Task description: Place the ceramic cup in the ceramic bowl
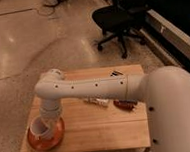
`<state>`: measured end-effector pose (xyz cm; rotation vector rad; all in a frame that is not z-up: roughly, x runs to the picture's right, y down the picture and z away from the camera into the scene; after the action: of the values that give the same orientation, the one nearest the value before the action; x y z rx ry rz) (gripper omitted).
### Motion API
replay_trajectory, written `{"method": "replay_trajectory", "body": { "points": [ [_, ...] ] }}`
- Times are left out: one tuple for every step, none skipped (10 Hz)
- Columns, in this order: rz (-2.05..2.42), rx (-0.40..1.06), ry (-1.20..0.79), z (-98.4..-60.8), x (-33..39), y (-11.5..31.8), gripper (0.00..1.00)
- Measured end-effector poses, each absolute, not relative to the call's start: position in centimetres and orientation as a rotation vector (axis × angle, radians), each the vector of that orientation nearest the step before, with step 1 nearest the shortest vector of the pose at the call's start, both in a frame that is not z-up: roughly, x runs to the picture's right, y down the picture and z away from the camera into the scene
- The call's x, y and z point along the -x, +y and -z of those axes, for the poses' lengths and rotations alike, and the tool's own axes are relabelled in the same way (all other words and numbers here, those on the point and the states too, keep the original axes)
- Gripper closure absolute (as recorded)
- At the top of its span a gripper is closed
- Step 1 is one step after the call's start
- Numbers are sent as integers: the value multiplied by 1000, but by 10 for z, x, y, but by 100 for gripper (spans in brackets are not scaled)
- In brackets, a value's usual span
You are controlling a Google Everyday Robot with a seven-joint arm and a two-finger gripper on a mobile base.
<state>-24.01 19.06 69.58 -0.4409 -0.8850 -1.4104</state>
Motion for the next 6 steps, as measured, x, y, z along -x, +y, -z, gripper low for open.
{"method": "replay_trajectory", "body": {
  "points": [
    [1411,440,-881,-699,245,191,44],
    [1405,437,-873,-703,251,189,32],
    [1398,435,-866,-706,254,186,25],
    [1393,433,-860,-708,255,184,22],
    [1388,435,-849,-710,256,182,22],
    [1387,439,-842,-711,256,182,22]
  ]
}}
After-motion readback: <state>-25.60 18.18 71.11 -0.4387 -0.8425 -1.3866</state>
